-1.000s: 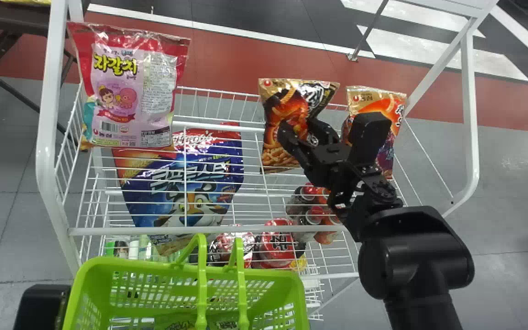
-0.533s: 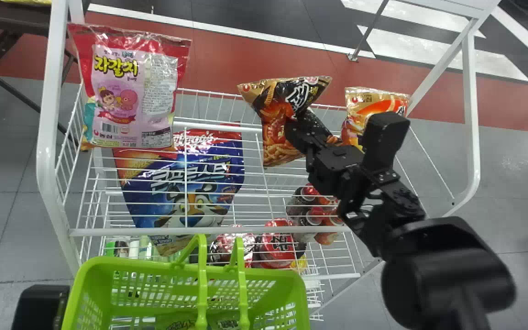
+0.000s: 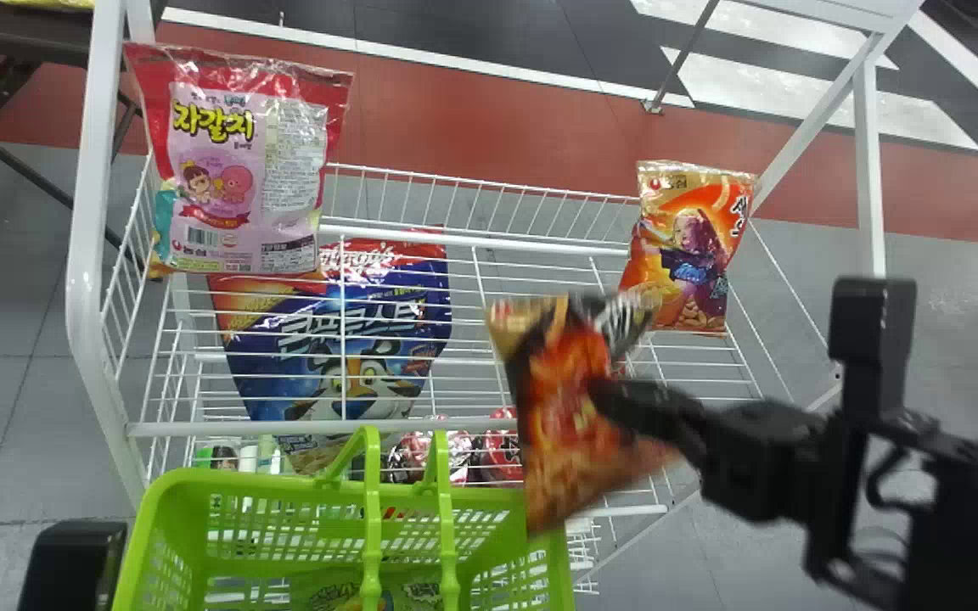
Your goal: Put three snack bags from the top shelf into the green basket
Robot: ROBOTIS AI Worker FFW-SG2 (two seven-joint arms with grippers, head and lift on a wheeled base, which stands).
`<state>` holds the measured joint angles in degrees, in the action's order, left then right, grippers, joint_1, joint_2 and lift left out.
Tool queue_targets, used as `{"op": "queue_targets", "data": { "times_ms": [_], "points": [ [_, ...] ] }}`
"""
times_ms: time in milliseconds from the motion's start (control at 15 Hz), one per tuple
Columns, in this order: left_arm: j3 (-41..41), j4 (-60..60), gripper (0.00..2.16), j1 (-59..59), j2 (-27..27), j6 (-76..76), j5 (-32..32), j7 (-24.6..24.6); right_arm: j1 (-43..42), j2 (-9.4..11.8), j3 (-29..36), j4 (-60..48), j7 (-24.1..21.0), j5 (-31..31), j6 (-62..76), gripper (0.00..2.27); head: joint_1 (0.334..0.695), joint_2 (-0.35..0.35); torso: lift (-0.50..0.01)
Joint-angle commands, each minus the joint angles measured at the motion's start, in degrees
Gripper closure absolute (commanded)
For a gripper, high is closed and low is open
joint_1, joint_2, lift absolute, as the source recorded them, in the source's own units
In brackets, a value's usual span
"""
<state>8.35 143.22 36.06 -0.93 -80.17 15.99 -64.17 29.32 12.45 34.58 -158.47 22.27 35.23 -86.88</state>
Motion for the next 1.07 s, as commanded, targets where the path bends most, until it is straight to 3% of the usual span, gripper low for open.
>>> {"op": "queue_targets", "data": {
  "times_ms": [0,267,533,667,1000],
  "points": [
    [0.0,-0.2,1.41,0.0,0.1,0.2,0.0,0.0,1.4,-0.1,4.1,-3.2,0.5,6.2,-3.2,2.25,0.695,-0.35,-0.045],
    [-0.1,-0.4,1.41,0.0,0.2,0.9,0.0,-0.2,4.0,-2.5,3.7,-5.0,0.6,14.7,-3.2,2.25,0.695,-0.35,-0.045],
    [-0.4,-0.3,1.41,0.1,0.2,1.3,0.3,-0.5,7.9,-3.0,-3.6,-1.9,-2.9,14.6,-3.2,2.25,0.695,-0.35,-0.045],
    [-0.3,-0.2,1.41,0.1,0.2,1.3,0.3,-0.5,8.6,-3.0,-7.3,0.4,-4.3,12.4,-3.2,2.25,0.695,-0.35,-0.045],
    [-0.4,0.9,1.41,0.9,-0.1,1.3,0.4,-1.0,9.4,-1.6,-19.4,9.4,-4.4,0.1,-3.2,2.25,0.695,-0.35,-0.045]
  ]
}}
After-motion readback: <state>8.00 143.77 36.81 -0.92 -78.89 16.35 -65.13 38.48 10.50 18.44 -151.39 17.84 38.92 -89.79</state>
